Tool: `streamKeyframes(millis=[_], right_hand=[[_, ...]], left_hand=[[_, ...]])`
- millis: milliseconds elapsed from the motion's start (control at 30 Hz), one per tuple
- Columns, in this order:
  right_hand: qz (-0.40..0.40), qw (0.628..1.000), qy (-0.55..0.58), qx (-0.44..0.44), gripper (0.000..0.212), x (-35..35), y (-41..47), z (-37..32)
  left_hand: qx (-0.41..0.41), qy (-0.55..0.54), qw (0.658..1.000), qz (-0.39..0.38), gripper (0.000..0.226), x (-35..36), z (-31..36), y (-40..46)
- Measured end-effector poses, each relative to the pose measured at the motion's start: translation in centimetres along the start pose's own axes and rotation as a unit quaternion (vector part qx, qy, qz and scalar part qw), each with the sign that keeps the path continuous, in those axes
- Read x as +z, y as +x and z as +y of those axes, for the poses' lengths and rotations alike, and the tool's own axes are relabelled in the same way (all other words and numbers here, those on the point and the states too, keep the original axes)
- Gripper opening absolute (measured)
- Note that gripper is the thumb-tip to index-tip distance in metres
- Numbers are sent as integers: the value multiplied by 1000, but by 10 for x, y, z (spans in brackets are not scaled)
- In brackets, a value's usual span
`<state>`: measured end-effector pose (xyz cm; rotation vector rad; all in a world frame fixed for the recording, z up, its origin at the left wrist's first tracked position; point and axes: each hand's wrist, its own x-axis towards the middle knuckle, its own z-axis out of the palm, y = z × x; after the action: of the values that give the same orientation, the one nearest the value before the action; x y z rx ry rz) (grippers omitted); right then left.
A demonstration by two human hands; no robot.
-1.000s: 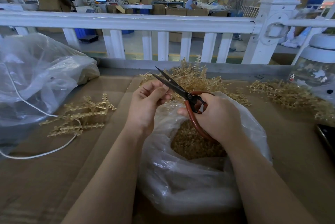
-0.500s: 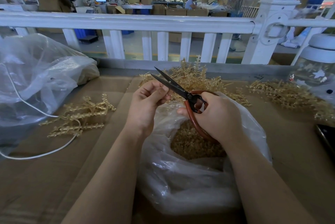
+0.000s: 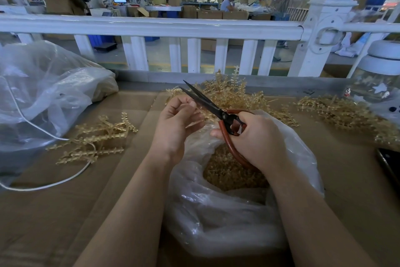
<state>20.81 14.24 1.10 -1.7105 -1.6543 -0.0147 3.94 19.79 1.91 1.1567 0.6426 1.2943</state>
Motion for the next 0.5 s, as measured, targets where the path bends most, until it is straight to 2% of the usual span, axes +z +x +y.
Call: streamKeyframes(millis=[133, 267, 400, 500], right_hand=[[-30, 995, 89, 44, 73, 1, -1, -1], [-47, 974, 197, 104, 57, 2, 3, -3], [-48, 931, 318, 173, 59, -3, 6, -3], [-61, 903, 384, 186, 58, -7, 5, -3]], left_hand=[[-21, -46, 998, 30, 21, -1, 2, 2], [-53, -122, 991, 26, 22, -4, 4, 4], [-82, -193, 978, -7, 27, -4, 7, 2], [-101, -244, 964, -22, 26, -5, 8, 3]])
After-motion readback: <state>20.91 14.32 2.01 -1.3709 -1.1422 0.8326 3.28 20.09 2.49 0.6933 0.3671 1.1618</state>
